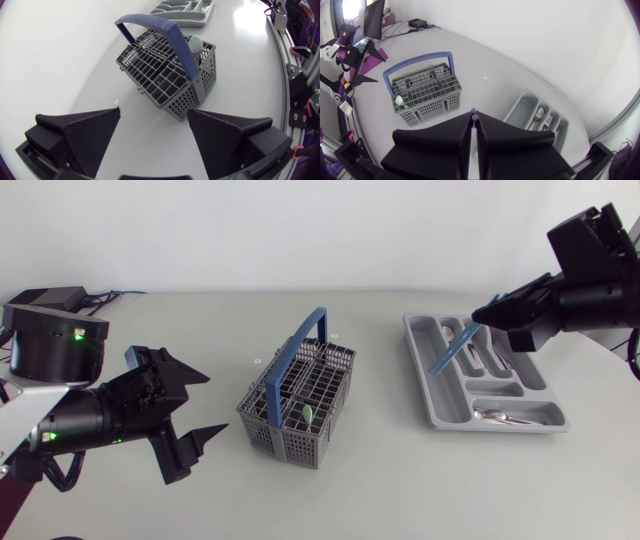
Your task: Unload the cutlery basket into the drawer organizer.
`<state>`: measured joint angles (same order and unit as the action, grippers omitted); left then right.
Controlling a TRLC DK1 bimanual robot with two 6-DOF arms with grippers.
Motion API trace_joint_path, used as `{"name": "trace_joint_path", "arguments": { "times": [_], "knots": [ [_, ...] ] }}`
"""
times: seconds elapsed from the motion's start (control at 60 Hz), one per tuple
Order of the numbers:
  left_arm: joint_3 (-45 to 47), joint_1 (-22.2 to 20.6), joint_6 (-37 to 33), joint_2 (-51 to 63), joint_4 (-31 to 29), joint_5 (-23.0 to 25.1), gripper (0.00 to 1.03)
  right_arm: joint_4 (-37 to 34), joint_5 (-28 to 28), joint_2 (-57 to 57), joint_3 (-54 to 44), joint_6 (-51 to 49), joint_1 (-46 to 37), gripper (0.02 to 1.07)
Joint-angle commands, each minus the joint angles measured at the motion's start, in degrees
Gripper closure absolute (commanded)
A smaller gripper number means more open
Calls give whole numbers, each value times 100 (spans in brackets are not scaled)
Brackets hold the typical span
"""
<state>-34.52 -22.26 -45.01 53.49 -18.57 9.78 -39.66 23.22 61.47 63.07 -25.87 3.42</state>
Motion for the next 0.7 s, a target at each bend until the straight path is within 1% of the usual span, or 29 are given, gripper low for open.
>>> {"name": "trace_joint_path", "arguments": {
  "times": [0.0,0.2,0.283,0.483,0.683],
  "knots": [
    [42,-50,63,-50,-50,-38,5,-182,60,295,197,-208,-272,101],
    [51,-77,63,-50,-50,-46,5,-473,51,1113,540,-305,-773,101],
    [60,-94,54,-50,-50,-46,5,-587,24,1464,689,-340,-852,101],
    [60,-94,37,-41,-50,-64,5,-859,-55,2229,1102,-358,-887,101],
    [42,-77,1,-15,-42,-64,5,-903,-222,2949,1410,-322,-808,101]
  ]
}}
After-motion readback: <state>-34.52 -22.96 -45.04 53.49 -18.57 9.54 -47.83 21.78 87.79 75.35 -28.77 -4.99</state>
